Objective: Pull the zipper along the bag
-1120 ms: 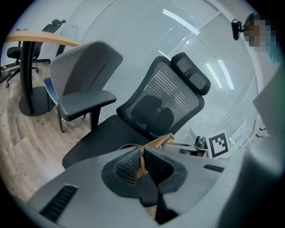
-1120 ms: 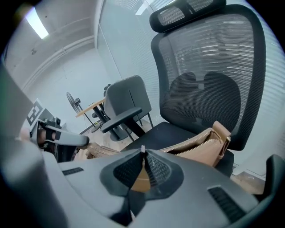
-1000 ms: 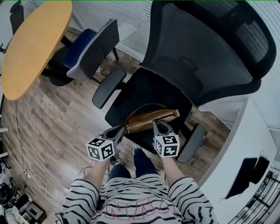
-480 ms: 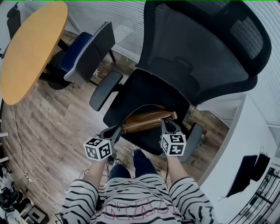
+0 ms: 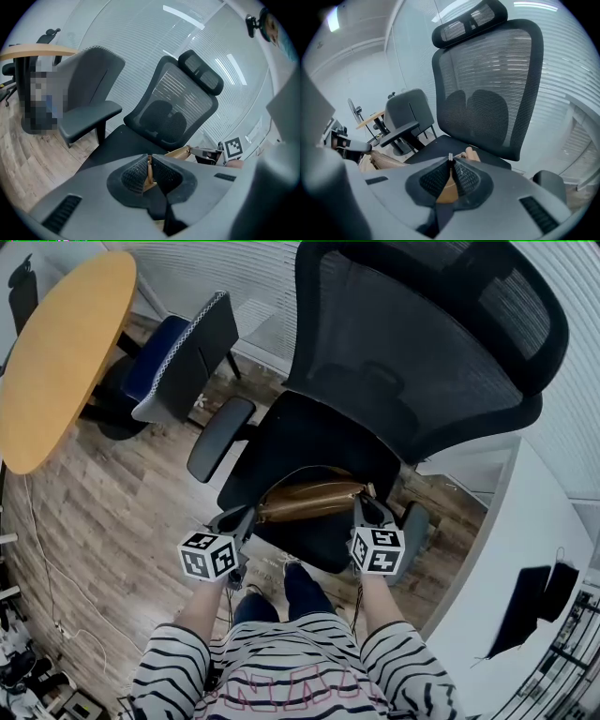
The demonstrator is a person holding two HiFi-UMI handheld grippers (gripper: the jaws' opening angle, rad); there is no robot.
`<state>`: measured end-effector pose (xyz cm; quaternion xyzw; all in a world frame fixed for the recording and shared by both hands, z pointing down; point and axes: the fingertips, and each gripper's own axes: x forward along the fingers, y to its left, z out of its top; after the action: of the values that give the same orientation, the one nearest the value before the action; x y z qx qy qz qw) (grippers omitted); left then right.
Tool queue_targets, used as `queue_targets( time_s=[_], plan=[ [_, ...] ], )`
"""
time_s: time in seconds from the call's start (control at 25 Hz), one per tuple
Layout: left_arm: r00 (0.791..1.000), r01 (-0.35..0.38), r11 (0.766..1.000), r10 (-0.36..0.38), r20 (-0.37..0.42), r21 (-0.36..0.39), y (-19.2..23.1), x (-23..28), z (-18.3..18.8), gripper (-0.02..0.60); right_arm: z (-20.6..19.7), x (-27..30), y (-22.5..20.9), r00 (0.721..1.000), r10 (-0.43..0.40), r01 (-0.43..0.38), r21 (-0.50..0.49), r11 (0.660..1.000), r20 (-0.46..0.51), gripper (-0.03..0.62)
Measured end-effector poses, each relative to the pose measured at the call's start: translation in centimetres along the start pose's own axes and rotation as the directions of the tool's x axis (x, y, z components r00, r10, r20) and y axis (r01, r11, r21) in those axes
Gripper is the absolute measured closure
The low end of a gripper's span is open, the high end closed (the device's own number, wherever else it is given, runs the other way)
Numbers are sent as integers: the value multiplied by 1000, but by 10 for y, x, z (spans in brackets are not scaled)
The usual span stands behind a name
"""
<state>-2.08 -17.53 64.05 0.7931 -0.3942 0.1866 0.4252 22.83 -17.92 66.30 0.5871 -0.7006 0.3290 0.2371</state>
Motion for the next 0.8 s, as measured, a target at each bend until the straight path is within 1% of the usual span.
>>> queue_targets(
  time_s=[0.32, 0.48, 0.64, 0.76, 0.8],
  plan=[
    [1000, -14, 1000, 14, -4, 25, 3, 5, 7, 537, 4, -9, -14, 999, -51, 51, 1, 999, 18, 557],
    [998, -56, 996, 57, -10, 72, 5, 8, 8, 535, 4, -10, -14, 997, -68, 67, 13, 998, 31, 557],
    [995, -98, 988, 98, -2, 118, 6, 10, 11, 535, 6, -10, -12, 994, -104, 104, -16, 994, 25, 554],
    [993, -115, 988, 116, 2, 102, 8, 9, 11, 535, 4, -13, -10, 993, -117, 118, -26, 993, 14, 550],
    [993, -115, 988, 115, 2, 100, 8, 8, 10, 535, 4, -16, -11, 992, -125, 125, -22, 992, 15, 535]
  ],
)
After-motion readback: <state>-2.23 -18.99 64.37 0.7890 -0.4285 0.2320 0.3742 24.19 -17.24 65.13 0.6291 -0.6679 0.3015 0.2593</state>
